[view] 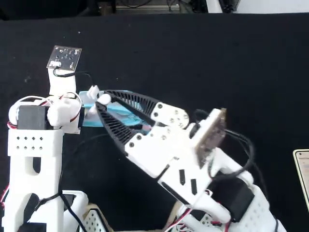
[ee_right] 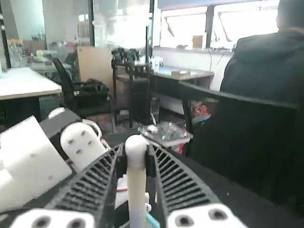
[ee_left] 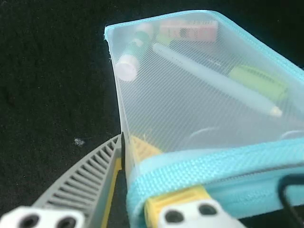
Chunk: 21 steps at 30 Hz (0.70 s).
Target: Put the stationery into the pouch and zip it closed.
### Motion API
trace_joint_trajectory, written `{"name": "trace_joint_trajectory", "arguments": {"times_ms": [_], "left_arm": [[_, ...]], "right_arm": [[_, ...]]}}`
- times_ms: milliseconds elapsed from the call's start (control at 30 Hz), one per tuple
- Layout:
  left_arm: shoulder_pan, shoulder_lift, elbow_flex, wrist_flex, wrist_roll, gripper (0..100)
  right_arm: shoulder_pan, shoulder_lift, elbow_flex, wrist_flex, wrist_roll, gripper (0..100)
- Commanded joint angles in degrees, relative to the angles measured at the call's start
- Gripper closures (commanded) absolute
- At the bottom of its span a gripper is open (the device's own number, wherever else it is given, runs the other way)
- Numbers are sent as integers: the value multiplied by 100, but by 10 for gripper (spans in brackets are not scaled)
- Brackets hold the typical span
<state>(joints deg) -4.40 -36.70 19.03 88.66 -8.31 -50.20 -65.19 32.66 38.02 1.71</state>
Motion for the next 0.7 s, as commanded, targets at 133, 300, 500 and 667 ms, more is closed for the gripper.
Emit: {"name": "trace_joint_trajectory", "arguments": {"times_ms": [133,300,500,667], "left_arm": [[22,88,92,-35,53,970],[22,88,92,-35,53,970],[22,88,92,-35,53,970],[40,88,154,-62,53,970]], "right_arm": [[-62,-75,-101,-149,158,987],[-62,-75,-92,-501,967,987],[-62,-189,-92,-501,1424,987],[-88,-892,400,-554,1433,987]]}}
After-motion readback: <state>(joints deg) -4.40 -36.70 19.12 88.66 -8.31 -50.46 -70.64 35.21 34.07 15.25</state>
